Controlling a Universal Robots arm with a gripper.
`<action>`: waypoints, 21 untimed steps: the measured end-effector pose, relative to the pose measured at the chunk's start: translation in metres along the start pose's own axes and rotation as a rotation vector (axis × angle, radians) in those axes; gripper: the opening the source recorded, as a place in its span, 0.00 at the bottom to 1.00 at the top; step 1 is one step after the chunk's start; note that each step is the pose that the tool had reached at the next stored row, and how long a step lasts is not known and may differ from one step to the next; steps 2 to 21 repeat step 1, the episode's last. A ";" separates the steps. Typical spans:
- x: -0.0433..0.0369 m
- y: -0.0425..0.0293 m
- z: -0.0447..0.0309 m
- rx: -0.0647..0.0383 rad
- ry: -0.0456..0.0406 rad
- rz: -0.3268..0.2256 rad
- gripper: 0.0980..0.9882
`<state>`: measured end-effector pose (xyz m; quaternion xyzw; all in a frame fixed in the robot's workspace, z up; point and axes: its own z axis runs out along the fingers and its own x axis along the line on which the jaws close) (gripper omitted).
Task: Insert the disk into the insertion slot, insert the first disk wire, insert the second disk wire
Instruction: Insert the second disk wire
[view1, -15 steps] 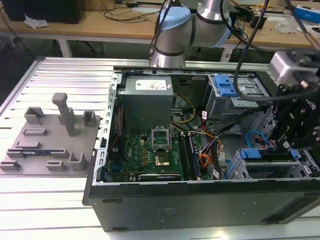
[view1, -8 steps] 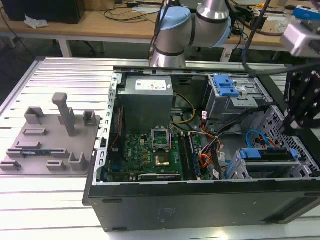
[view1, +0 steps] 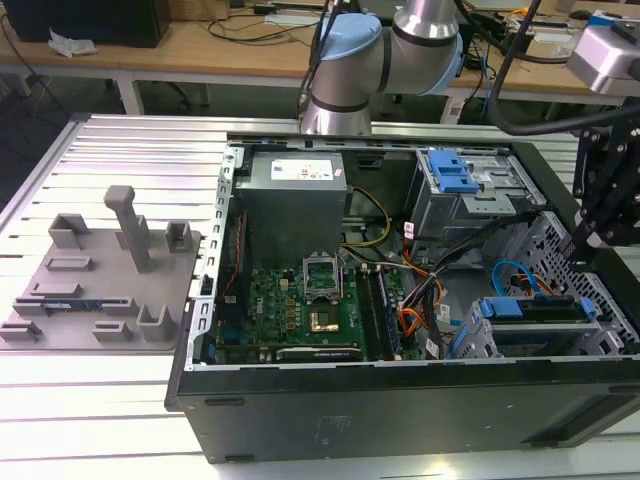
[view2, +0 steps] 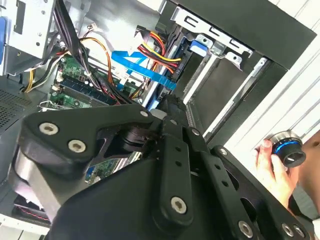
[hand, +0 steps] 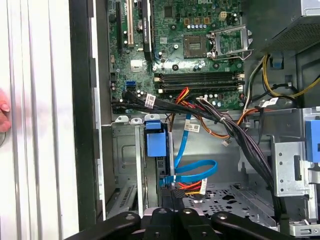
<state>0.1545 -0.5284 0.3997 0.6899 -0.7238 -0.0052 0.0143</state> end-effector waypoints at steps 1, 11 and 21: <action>0.0000 0.0000 0.0000 0.000 0.0001 0.000 0.01; 0.0000 0.0000 0.0000 0.000 0.0001 0.000 0.01; 0.0000 0.0000 0.0000 0.000 0.0001 0.000 0.01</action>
